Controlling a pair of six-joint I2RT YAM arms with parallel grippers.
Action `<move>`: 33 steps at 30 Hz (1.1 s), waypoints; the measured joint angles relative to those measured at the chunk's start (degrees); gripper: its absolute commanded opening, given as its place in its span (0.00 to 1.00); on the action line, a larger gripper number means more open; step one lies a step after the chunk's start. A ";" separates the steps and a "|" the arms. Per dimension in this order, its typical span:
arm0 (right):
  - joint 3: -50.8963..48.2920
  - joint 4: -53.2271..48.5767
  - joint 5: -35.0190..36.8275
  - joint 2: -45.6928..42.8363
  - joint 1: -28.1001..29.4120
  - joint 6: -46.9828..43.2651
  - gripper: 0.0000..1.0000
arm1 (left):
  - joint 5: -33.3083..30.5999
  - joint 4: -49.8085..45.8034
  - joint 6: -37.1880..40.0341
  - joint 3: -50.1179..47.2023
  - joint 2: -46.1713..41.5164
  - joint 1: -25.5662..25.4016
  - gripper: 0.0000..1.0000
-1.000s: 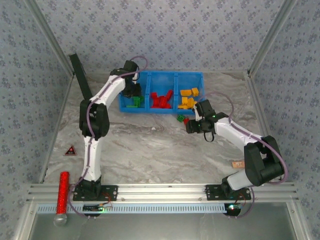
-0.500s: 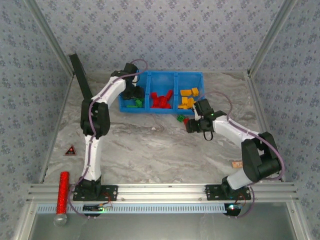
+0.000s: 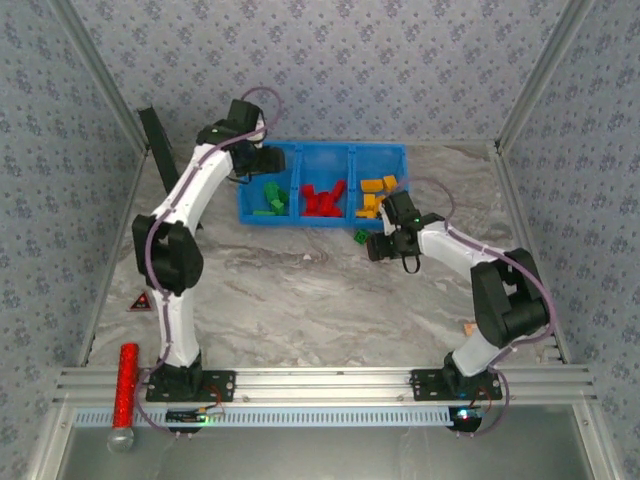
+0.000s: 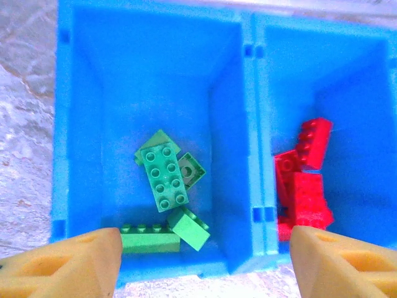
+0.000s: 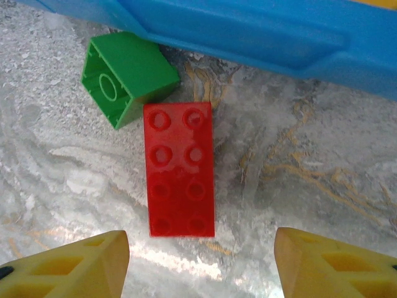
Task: Sort the legos into containers by color
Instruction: Pick up the lego from the center of the table.
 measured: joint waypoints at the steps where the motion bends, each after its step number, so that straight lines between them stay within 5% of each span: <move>1: 0.48 0.00 0.02 0.79 0.09 -0.33 0.65 | 0.02 0.04 0.17 -0.22 -1.22 0.00 0.74; 5: 2.36 -0.04 0.02 4.31 0.28 -1.84 0.64 | 0.00 -0.50 1.16 -2.43 -6.88 0.02 0.75; 20: 4.35 -1.07 0.44 8.81 1.90 -4.24 0.24 | -1.49 -2.38 4.24 -16.31 -20.85 1.42 0.78; 33: 7.04 -14.23 -0.90 -2.69 6.05 -3.52 0.21 | -0.15 -1.88 6.05 -29.00 -31.47 5.73 0.79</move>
